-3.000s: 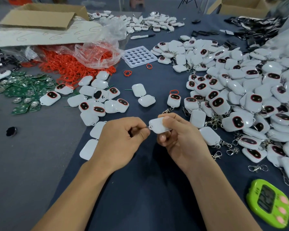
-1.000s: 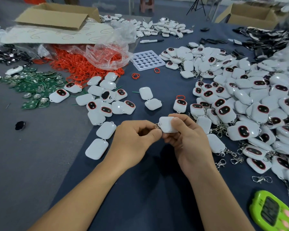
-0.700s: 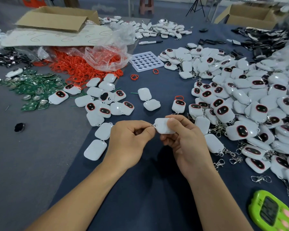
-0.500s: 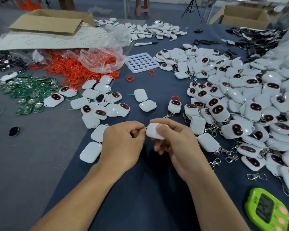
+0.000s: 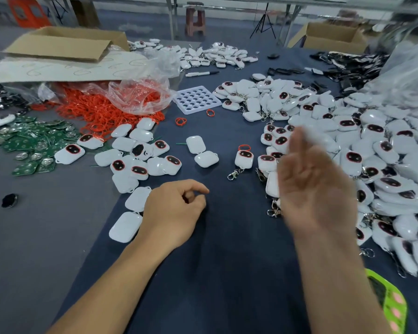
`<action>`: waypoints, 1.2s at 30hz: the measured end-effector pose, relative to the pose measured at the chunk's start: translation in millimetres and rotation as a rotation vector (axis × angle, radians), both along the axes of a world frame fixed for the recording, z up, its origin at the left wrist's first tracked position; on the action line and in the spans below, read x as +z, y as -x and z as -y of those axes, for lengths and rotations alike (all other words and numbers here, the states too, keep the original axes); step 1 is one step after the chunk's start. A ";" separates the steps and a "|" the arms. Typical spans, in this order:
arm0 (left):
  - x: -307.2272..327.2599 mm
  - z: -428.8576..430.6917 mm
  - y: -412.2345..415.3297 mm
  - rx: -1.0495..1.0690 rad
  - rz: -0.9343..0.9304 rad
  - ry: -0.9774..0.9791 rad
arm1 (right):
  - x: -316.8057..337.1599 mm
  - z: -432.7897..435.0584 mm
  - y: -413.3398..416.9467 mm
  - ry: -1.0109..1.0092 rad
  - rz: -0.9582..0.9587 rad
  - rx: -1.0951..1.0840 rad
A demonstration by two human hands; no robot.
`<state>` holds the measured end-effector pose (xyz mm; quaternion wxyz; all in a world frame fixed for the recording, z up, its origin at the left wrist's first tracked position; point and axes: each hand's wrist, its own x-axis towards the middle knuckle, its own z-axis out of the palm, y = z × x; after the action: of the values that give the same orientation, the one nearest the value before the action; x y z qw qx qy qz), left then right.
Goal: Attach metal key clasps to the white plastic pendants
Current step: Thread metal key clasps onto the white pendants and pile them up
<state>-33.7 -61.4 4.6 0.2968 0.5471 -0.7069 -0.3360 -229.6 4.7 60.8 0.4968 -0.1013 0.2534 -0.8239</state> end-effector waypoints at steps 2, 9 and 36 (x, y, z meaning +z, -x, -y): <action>1.0 -0.4 0.2 0.006 -0.006 0.005 | 11.6 -0.6 10.2 0.010 -0.061 -0.082; 5.2 -15.0 -1.9 0.013 0.032 0.261 | -23.9 -11.6 -35.9 -0.484 -0.876 0.035; -3.2 -33.1 -34.0 -0.149 0.220 0.163 | -64.5 -80.9 -84.0 -0.678 -1.871 -0.021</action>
<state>0.4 -28.3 1.4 0.2353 0.5008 -0.7987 -0.2365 -145.6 85.6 -3.7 0.0922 -0.5604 0.7662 -0.3007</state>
